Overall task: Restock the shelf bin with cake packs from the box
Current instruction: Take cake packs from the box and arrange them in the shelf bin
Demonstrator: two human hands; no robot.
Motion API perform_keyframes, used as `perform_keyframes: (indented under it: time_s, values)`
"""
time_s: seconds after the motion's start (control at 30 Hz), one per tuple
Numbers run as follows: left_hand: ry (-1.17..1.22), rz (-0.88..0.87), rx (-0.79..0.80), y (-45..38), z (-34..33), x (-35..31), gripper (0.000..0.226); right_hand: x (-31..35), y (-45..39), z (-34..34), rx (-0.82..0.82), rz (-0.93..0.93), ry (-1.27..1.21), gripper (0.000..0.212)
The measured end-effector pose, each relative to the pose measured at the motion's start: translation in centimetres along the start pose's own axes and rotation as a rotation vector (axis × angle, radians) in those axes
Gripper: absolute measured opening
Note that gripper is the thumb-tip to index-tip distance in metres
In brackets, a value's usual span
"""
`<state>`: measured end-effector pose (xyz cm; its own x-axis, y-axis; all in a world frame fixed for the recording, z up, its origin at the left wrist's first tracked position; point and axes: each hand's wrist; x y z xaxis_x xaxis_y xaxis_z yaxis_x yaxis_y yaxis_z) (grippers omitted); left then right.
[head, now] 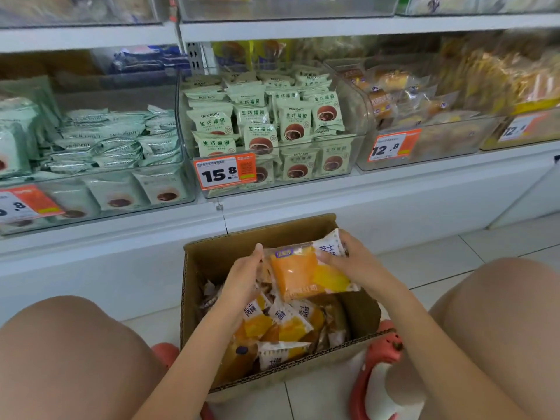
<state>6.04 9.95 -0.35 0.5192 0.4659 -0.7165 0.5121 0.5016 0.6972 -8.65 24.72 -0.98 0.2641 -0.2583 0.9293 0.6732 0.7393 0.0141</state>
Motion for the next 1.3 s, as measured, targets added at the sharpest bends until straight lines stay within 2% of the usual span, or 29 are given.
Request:
perform_keyframes:
  time_s: [0.03, 0.1, 0.17, 0.27, 0.4, 0.53, 0.63, 0.7, 0.8, 0.87, 1.0, 1.07, 1.13, 1.23, 1.3]
  values:
    - [0.084, 0.082, 0.044, 0.4, -0.5, -0.2, 0.044, 0.3, 0.5, -0.4, -0.023, -0.021, -0.138, 0.026]
    - [0.134, 0.096, 0.045, 0.6, -0.8, 0.1, 0.047, 0.6, 1.1, -1.4, -0.048, -0.087, -0.372, 0.018]
    - [0.093, -0.030, -0.044, 0.7, -0.7, 0.5, 0.044, 0.5, 1.2, -2.3, -0.068, -0.156, -0.513, 0.035]
    - [-0.050, -0.296, -0.225, 0.5, -0.2, 0.7, 0.050, 0.3, 1.1, -3.6, -0.103, -0.182, -0.497, 0.055]
    - [-0.143, -0.531, -0.340, -0.1, -0.3, 1.2, 0.051, 0.3, 1.5, -4.2, -0.245, -0.177, -0.562, 0.048]
    - [-0.174, -0.681, -0.362, -0.5, -0.5, 1.3, 0.051, 0.1, 1.1, -4.0, -0.315, -0.230, -0.645, 0.051]
    - [-0.174, -0.691, -0.371, -0.3, -0.4, 1.1, 0.052, 0.7, 0.8, -3.7, -0.280, -0.232, -0.631, 0.055]
    - [-0.162, -0.700, -0.424, 0.0, 0.2, 0.5, 0.049, 1.4, 0.8, -3.2, -0.209, -0.197, -0.630, 0.052]
    - [-0.146, -0.760, -0.486, 1.1, 1.0, -1.7, 0.047, 4.2, 0.4, -2.1, -0.067, -0.106, -0.541, 0.028]
    - [-0.162, -0.844, -0.500, 2.4, 1.5, -4.1, 0.045, 7.0, -0.3, -1.4, -0.064, -0.047, -0.459, 0.028]
    - [-0.196, -1.033, -0.467, 5.9, 2.1, -10.3, 0.043, 13.5, -2.3, 1.0, -0.080, 0.054, -0.455, 0.024]
    - [-0.242, -1.149, -0.510, 8.0, 3.0, -14.5, 0.044, 18.0, -3.4, 3.0, -0.075, 0.163, -0.426, 0.022]
    - [-0.327, -1.265, -0.600, 10.0, 4.1, -18.8, 0.045, 22.5, -4.7, 5.4, -0.130, 0.302, -0.361, 0.019]
    - [-0.466, -1.434, -0.838, 11.6, 5.7, -25.1, 0.063, 28.7, -7.2, 8.7, -0.312, 0.545, -0.276, 0.017]
    - [-0.575, -1.594, -0.919, 12.0, 6.2, -28.8, 0.052, 32.4, -9.1, 10.6, -0.439, 0.659, -0.235, 0.018]
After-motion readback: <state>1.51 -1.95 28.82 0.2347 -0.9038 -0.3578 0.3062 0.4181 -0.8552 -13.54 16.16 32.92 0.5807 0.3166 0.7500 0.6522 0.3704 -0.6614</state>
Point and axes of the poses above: each hand's wrist, its own y-axis away from the middle knuckle, its own z-axis out of the back of the hand, x = y × z, and after that the axes turned 13 degrees about z, right-handed
